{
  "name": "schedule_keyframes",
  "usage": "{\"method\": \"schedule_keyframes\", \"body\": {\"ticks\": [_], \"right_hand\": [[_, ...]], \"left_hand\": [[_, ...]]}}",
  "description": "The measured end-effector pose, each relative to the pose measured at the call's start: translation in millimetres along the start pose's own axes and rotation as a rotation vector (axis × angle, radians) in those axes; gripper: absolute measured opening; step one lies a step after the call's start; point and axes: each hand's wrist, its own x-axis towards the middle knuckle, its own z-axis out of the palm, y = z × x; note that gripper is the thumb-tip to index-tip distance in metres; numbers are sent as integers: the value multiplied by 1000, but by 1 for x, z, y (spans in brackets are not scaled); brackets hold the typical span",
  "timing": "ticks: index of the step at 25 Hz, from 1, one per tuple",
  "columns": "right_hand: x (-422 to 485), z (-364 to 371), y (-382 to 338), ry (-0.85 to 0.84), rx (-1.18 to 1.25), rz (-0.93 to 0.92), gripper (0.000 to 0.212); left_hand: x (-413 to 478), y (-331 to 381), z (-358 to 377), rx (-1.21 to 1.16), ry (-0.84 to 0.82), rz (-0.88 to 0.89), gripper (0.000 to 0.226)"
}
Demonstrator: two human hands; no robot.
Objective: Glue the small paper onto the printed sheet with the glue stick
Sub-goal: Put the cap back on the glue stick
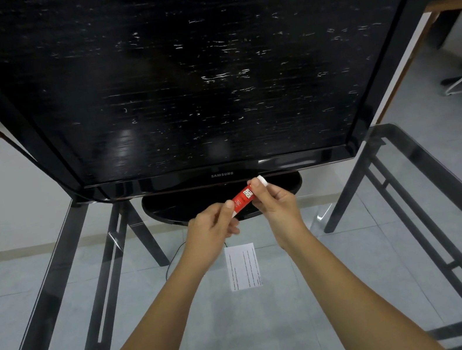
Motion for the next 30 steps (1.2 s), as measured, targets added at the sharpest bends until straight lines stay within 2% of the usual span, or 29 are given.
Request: {"method": "schedule_keyframes", "body": {"ticks": [2, 5, 8, 10, 13, 16, 19, 24, 26, 28, 30], "right_hand": [[1, -3, 4, 8, -26, 13, 34], [4, -5, 13, 1, -151, 47, 35], [12, -16, 34, -52, -339, 88, 61], [18, -35, 55, -5, -528, 52, 74], [26, -73, 87, 51, -944, -31, 69], [34, -106, 111, -78, -1443, 91, 61], [37, -117, 126, -211, -1632, 193, 57], [42, -119, 131, -181, -1707, 107, 67], [48, -118, 121, -176, -1691, 71, 61], [53, -109, 106, -102, -1504, -6, 44], [54, -89, 87, 31, -1040, -39, 38]], "left_hand": [[2, -3, 3, 211, 53, 116, 43], [3, -10, 8, 343, 127, 185, 36], [2, -19, 10, 373, 128, 128, 35], [1, -23, 9, 374, 131, 85, 37], [3, -25, 7, 366, 136, 61, 39], [5, -25, 5, 389, 137, 62, 40], [6, -26, 4, 395, 148, 80, 38], [5, -28, 3, 385, 151, 72, 37], [5, -29, 4, 389, 148, 60, 38], [6, -31, 4, 401, 151, 53, 39], [6, -35, 4, 394, 151, 48, 39]]}}
